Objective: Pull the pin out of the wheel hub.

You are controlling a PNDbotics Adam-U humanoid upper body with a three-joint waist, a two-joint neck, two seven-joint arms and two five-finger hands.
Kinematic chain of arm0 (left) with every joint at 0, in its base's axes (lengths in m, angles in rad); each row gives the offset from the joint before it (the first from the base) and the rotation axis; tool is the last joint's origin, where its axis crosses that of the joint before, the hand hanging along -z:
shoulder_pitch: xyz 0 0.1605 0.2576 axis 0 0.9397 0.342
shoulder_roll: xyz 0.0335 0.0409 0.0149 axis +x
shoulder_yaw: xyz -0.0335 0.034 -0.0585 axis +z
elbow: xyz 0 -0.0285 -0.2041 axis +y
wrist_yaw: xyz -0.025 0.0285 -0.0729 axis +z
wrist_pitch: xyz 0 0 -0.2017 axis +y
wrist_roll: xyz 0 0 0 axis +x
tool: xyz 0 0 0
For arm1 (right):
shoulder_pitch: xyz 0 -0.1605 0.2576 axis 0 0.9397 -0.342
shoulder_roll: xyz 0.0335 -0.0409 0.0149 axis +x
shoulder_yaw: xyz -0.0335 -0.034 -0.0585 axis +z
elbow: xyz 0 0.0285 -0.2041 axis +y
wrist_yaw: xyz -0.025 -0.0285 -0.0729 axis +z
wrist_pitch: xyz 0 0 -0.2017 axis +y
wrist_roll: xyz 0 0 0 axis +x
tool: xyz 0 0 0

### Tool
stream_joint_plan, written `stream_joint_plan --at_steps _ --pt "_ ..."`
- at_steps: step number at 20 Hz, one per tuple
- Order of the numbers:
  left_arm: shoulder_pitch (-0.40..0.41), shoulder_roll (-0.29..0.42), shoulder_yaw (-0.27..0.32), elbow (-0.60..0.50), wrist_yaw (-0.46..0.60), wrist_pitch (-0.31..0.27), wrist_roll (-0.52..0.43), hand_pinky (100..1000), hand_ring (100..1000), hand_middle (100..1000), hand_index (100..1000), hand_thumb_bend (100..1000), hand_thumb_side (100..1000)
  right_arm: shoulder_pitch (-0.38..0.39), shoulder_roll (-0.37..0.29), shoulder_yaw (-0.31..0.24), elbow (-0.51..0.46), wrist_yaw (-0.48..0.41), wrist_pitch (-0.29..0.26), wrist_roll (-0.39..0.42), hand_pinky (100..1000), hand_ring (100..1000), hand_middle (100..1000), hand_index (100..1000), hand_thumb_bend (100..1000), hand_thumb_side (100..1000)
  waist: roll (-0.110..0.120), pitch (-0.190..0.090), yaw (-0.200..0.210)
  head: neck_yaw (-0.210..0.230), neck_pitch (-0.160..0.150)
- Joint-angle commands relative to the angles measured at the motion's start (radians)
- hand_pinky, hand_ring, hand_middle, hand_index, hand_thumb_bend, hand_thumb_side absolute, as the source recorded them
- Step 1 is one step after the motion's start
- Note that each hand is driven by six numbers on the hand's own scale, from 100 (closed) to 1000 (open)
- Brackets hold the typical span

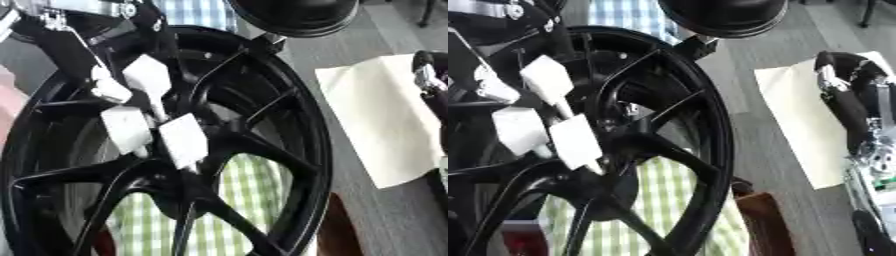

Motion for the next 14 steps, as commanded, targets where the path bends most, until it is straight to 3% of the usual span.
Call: stream_joint_plan --at_steps 1,14 --pt "-0.009 0.017 0.007 0.008 -0.018 -0.031 -0.017 800 743 724 816 455 379 -0.007 -0.011 -0.005 -0.018 -0.008 -0.004 0.000 811 766 589 699 278 417 -0.002 -0.017 -0.003 0.003 -0.016" --pt "-0.005 0.006 0.009 0.063 -0.060 -0.056 -0.017 796 737 704 801 433 307 -0.005 -0.006 -0.006 -0.015 -0.010 -0.004 0.000 811 764 585 698 275 422 0.000 -0.010 -0.007 0.008 -0.021"
